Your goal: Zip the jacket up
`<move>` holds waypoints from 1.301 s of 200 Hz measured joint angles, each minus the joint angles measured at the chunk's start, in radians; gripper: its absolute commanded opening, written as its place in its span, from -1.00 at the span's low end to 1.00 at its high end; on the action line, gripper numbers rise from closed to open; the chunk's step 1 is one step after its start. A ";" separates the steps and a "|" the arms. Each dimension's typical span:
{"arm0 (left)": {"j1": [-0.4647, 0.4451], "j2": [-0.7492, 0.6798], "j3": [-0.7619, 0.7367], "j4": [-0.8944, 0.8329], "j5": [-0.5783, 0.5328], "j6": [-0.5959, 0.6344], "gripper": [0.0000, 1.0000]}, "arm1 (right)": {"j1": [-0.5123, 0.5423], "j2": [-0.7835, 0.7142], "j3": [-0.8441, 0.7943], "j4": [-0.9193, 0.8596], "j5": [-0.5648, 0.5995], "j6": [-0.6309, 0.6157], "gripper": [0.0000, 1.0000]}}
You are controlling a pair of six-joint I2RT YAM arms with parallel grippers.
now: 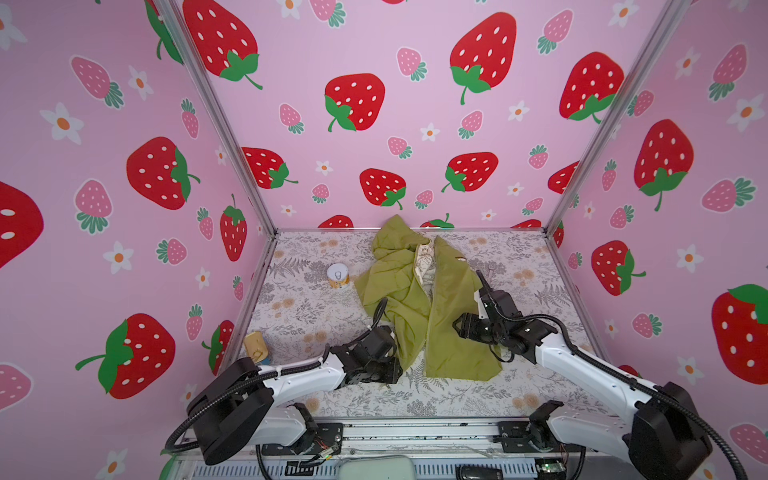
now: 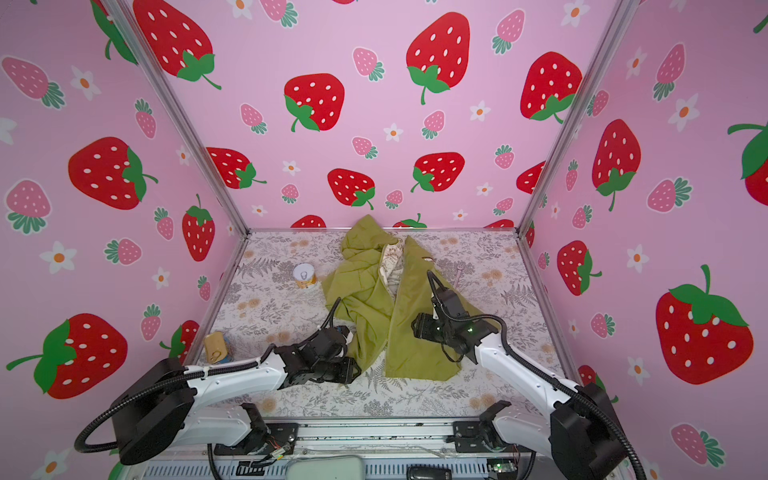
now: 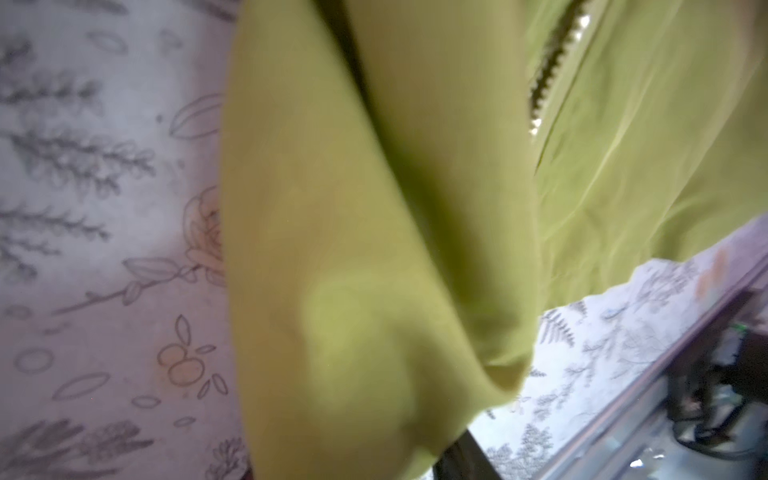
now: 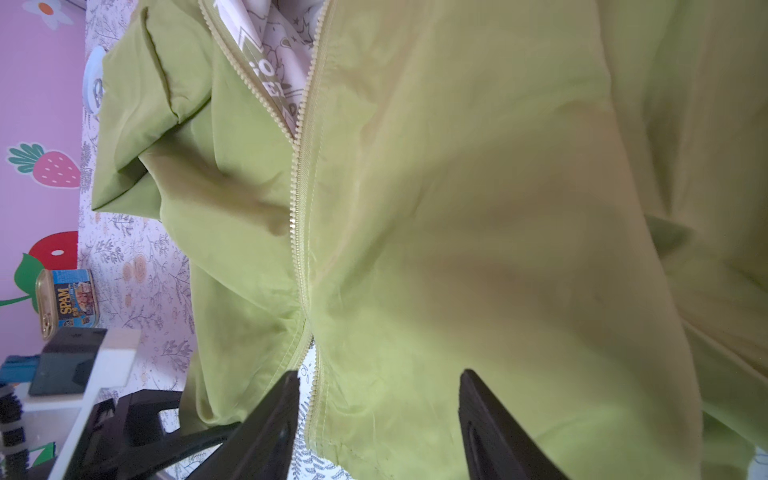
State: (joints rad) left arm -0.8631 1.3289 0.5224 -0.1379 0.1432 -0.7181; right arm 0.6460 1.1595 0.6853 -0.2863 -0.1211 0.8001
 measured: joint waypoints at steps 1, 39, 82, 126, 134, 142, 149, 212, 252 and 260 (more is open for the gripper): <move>0.000 0.001 0.001 -0.001 0.000 0.000 -0.38 | 0.000 0.000 0.000 0.001 0.000 0.000 0.23; -0.007 0.013 0.027 -0.027 -0.004 0.016 -0.80 | 0.000 0.023 0.009 0.018 -0.041 0.008 0.21; 0.018 -0.074 0.026 0.000 0.056 -0.024 -1.00 | 0.000 0.101 0.035 0.096 -0.114 0.027 0.28; 0.069 -0.160 -0.019 0.103 0.139 -0.099 -1.00 | 0.000 0.281 0.176 0.179 -0.147 0.036 0.33; 0.075 -0.166 -0.030 0.115 0.150 -0.110 -1.00 | 0.000 0.320 0.205 0.195 -0.151 0.036 0.33; 0.078 -0.169 -0.040 0.126 0.157 -0.119 -1.00 | 0.000 0.355 0.232 0.205 -0.156 0.036 0.33; 0.080 -0.171 -0.050 0.135 0.164 -0.127 -1.00 | 0.000 0.389 0.261 0.214 -0.160 0.035 0.32; 0.099 -0.186 -0.073 0.150 0.183 -0.163 -1.00 | 0.000 0.697 0.612 0.125 -0.073 -0.122 0.27; 0.113 -0.197 -0.073 0.150 0.183 -0.169 -1.00 | 0.013 0.739 0.653 0.035 0.021 -0.259 0.37; 0.115 -0.197 -0.073 0.150 0.184 -0.169 -1.00 | 0.020 0.745 0.664 0.024 0.033 -0.281 0.37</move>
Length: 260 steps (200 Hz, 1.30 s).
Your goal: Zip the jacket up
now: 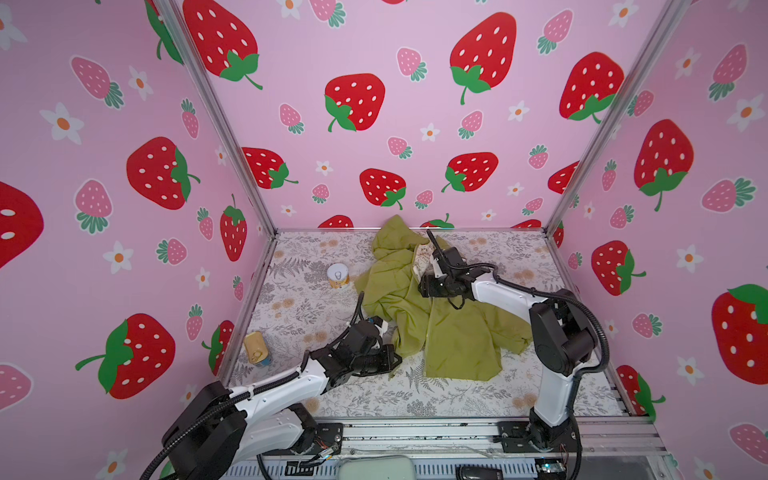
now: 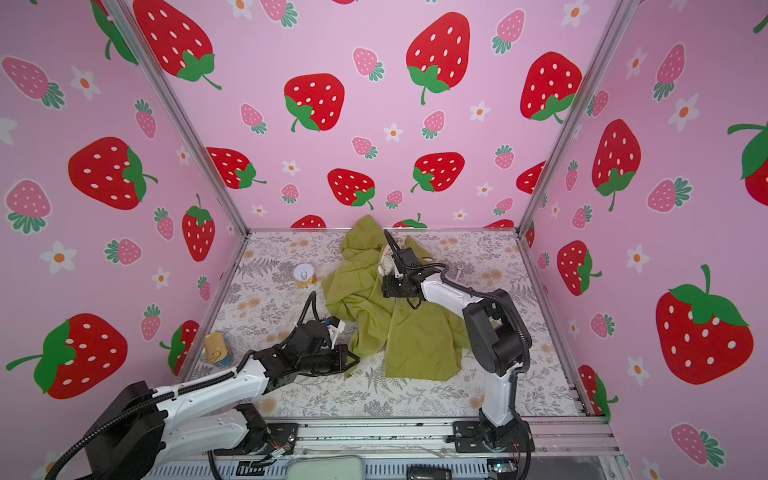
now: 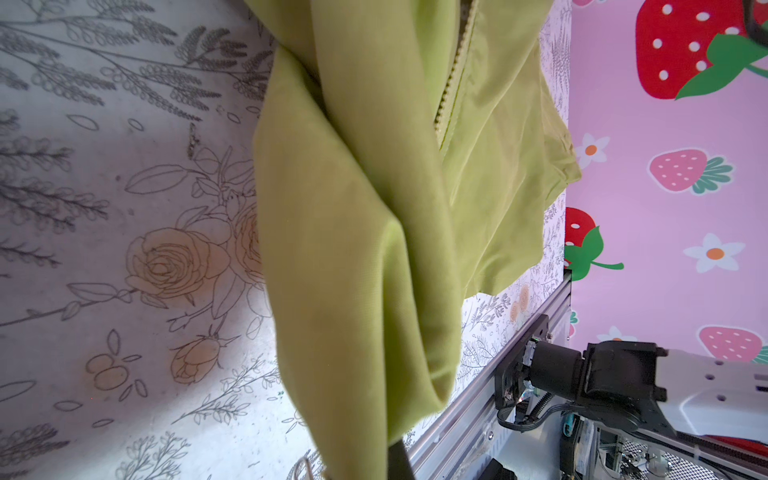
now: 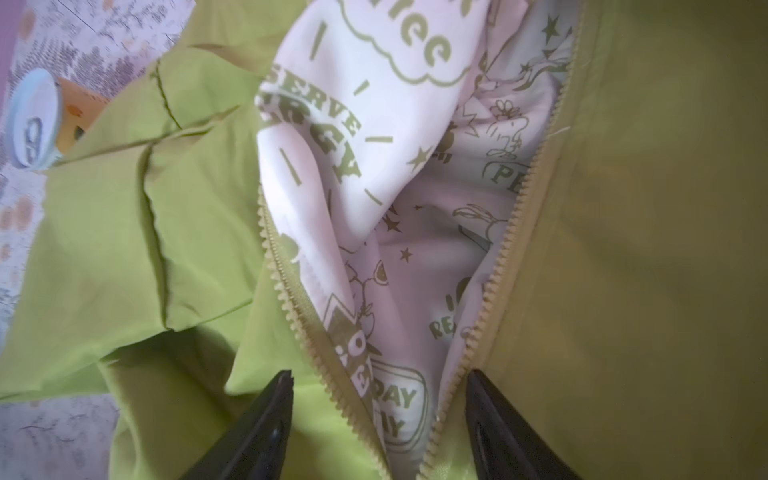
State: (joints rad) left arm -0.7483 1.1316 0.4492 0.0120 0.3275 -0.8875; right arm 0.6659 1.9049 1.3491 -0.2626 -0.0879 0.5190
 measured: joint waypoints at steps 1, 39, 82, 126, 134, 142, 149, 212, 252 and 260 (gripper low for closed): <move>0.000 0.000 0.000 0.000 0.000 0.000 -1.00 | 0.001 0.001 0.001 -0.001 0.001 -0.001 0.37; 0.007 -0.002 -0.002 0.000 0.007 0.000 -1.00 | 0.033 0.052 0.086 -0.048 0.060 -0.053 0.12; 0.014 -0.027 -0.021 0.006 0.007 -0.001 -1.00 | 0.039 0.096 0.128 -0.090 0.105 -0.074 -0.36; 0.021 -0.037 -0.032 0.006 0.008 -0.004 -1.00 | 0.038 0.103 0.160 -0.117 0.122 -0.064 -0.78; 0.022 -0.038 -0.032 0.006 0.010 -0.005 -1.00 | 0.038 0.103 0.173 -0.121 0.113 -0.069 -0.84; 0.024 -0.039 -0.032 0.006 0.010 -0.005 -1.00 | 0.037 0.103 0.188 -0.121 0.099 -0.065 -0.88; 0.024 -0.042 -0.032 0.006 0.011 -0.008 -1.00 | 0.035 0.103 0.203 -0.122 0.083 -0.063 -0.90; 0.031 -0.102 -0.042 0.048 -0.029 -0.051 -1.00 | -0.037 0.105 0.400 -0.138 -0.102 -0.003 -1.00; 0.034 -0.074 -0.088 0.211 -0.130 -0.133 -1.00 | -0.110 0.153 0.543 -0.204 -0.169 0.025 -1.00; 0.033 -0.063 -0.100 0.246 -0.158 -0.153 -1.00 | -0.119 0.173 0.566 -0.218 -0.175 0.030 -1.00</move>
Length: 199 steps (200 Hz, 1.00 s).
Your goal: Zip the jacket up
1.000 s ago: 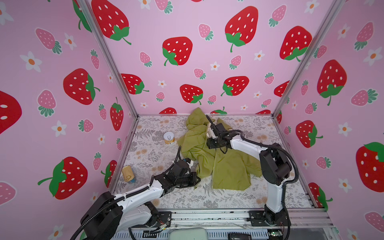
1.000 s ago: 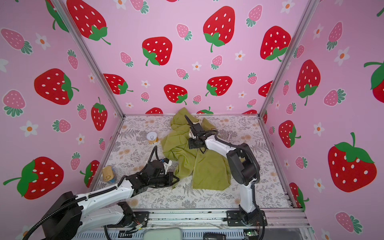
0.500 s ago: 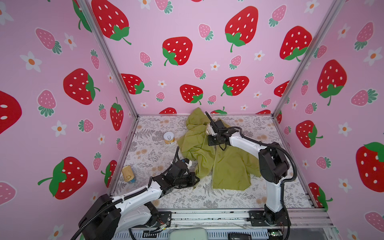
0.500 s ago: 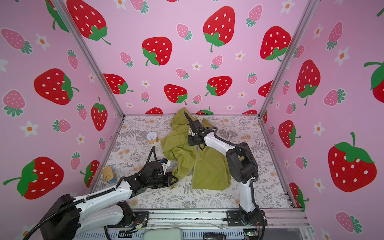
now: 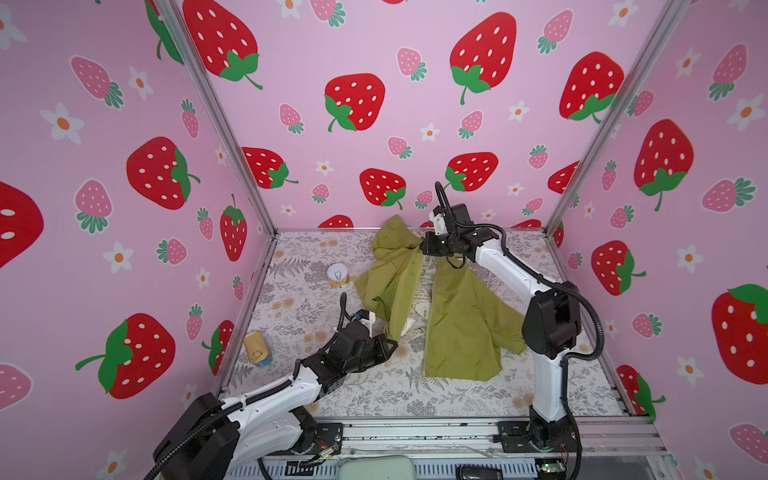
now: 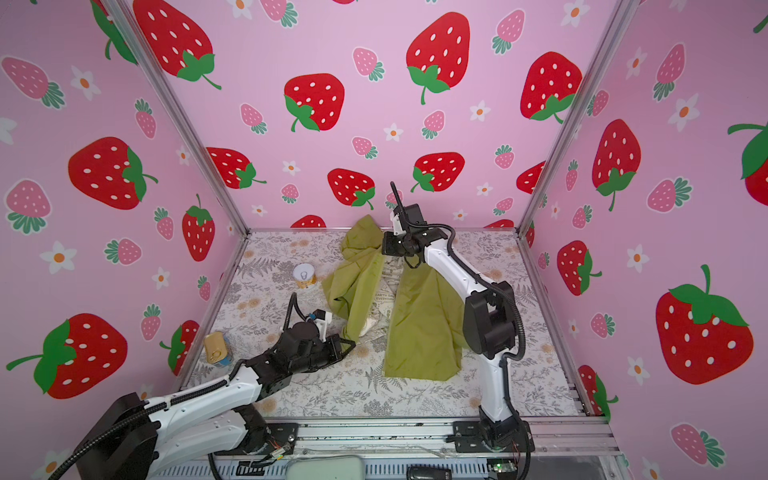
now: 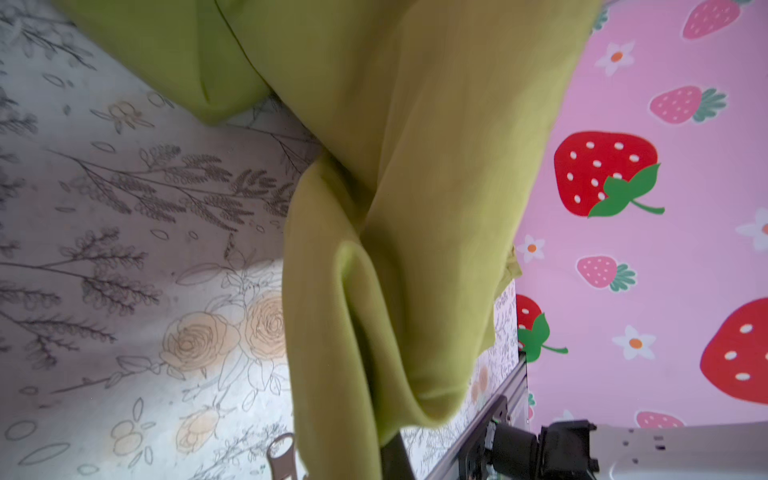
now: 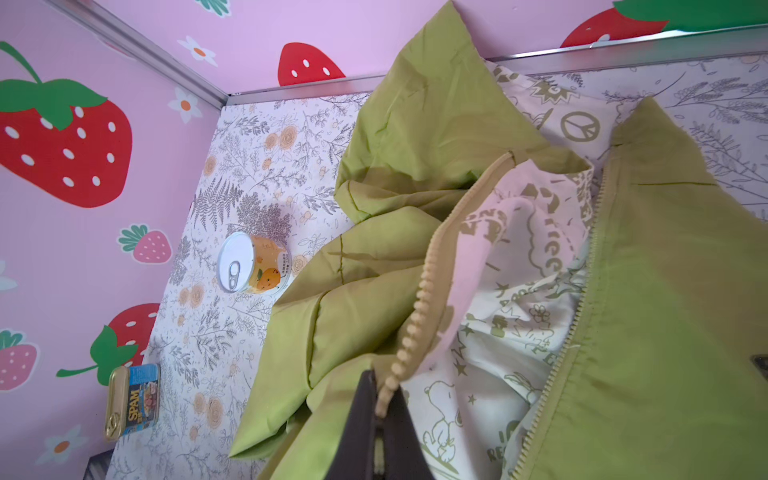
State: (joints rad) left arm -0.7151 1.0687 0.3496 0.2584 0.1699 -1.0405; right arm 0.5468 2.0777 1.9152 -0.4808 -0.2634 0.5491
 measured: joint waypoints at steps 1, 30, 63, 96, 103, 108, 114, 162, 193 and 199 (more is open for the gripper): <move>0.000 0.001 -0.001 0.003 -0.003 -0.003 -1.00 | -0.002 0.005 0.004 -0.003 -0.001 0.001 -1.00; 0.001 0.036 -0.026 0.079 -0.101 -0.064 -0.91 | -0.029 0.093 0.080 -0.077 0.002 0.008 -1.00; 0.030 0.116 -0.019 0.132 -0.142 -0.108 -0.90 | -0.046 0.198 0.185 -0.151 0.007 0.008 -0.82; 0.096 0.261 -0.010 0.201 -0.105 -0.164 -0.96 | -0.047 0.285 0.274 -0.166 0.013 0.020 -0.37; 0.105 0.278 -0.010 0.206 -0.100 -0.173 -0.96 | -0.047 0.291 0.276 -0.166 0.021 0.015 -0.20; 0.111 0.286 -0.010 0.208 -0.097 -0.180 -0.93 | -0.048 0.294 0.275 -0.170 0.025 0.013 -0.08; 0.118 0.291 -0.010 0.207 -0.097 -0.187 -0.92 | -0.048 0.294 0.274 -0.174 0.034 0.005 0.11; 0.138 0.217 0.014 0.088 -0.109 -0.167 -0.01 | -0.032 0.108 0.029 -0.103 0.159 -0.037 0.99; 0.146 0.187 0.038 0.011 -0.101 -0.111 0.31 | -0.031 -0.116 -0.174 -0.008 0.219 -0.043 0.99; 0.146 0.189 0.043 -0.002 -0.090 -0.093 0.32 | -0.032 -0.161 -0.214 0.022 0.222 -0.044 0.99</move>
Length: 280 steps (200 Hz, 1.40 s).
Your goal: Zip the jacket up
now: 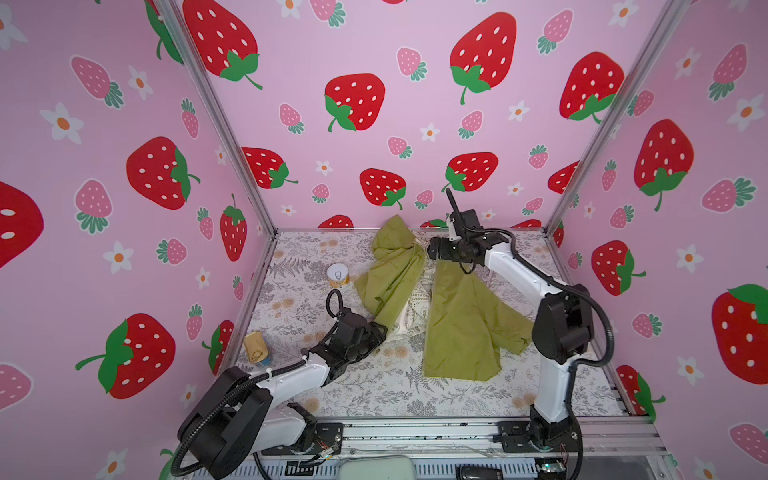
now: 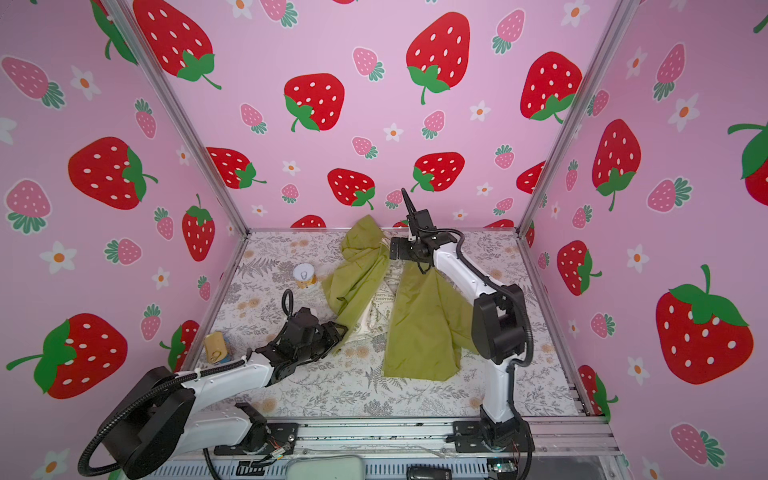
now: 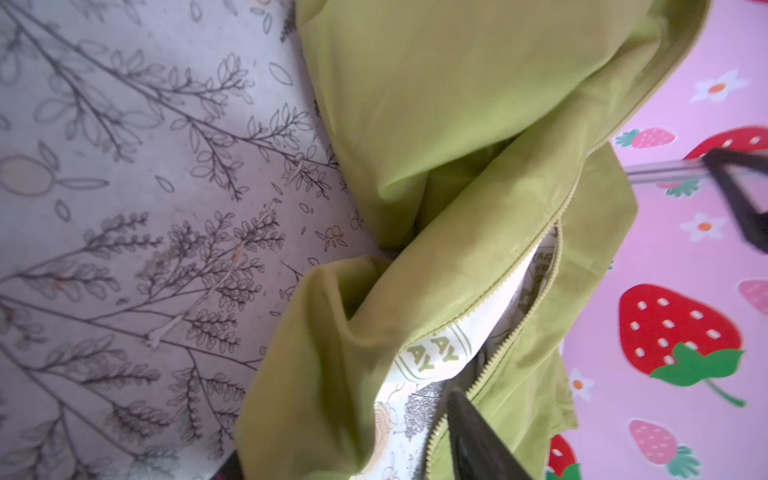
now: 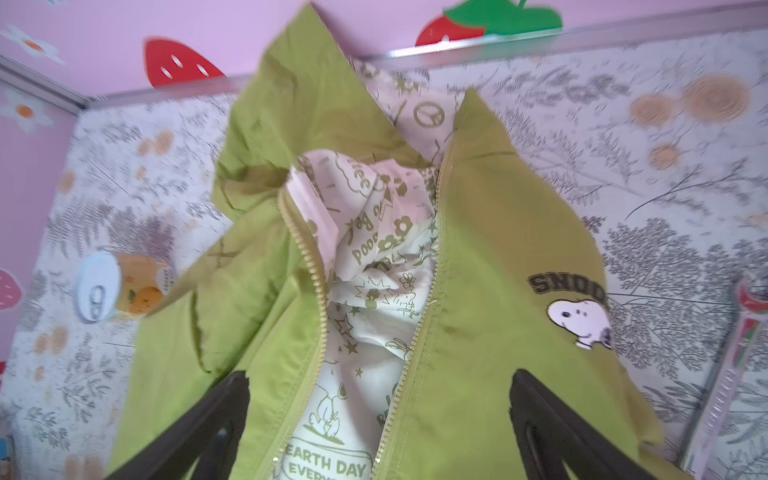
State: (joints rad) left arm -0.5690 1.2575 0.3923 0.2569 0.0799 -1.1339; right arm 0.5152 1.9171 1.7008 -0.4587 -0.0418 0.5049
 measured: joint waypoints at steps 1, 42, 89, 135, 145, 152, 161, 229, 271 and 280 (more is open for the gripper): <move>0.000 0.001 0.001 -0.002 0.001 0.003 0.32 | 0.000 -0.004 -0.004 0.003 0.000 0.000 0.99; 0.002 0.090 0.038 -0.065 0.094 0.126 0.21 | -0.003 -0.187 -0.240 0.181 -0.093 0.014 0.99; 0.003 0.091 0.050 -0.109 0.131 0.237 0.11 | 0.010 -0.254 -0.463 0.278 -0.249 0.068 0.22; 0.003 0.075 0.089 -0.248 0.119 0.353 -0.07 | 0.092 -0.332 -0.583 0.288 -0.264 0.079 -0.09; 0.003 0.076 0.101 -0.285 0.112 0.377 -0.11 | 0.108 -0.353 -0.605 0.291 -0.265 0.078 -0.10; 0.003 0.078 0.108 -0.303 0.110 0.391 -0.14 | 0.115 -0.368 -0.621 0.293 -0.265 0.078 -0.10; 0.003 0.085 0.119 -0.325 0.110 0.409 -0.19 | 0.116 -0.382 -0.636 0.293 -0.263 0.078 -0.14; 0.003 0.143 0.170 -0.363 0.112 0.478 -0.51 | 0.109 -0.402 -0.671 0.278 -0.235 0.084 -0.43; 0.003 0.143 0.170 -0.383 0.113 0.491 -0.80 | 0.109 -0.402 -0.686 0.274 -0.237 0.085 -0.49; 0.003 0.143 0.171 -0.381 0.114 0.494 -0.86 | 0.109 -0.404 -0.687 0.274 -0.238 0.084 -0.48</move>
State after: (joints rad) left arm -0.5663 1.4002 0.5636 -0.1242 0.1940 -0.6399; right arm 0.6243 1.5131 1.0138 -0.1844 -0.2794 0.5888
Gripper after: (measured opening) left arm 0.101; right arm 0.256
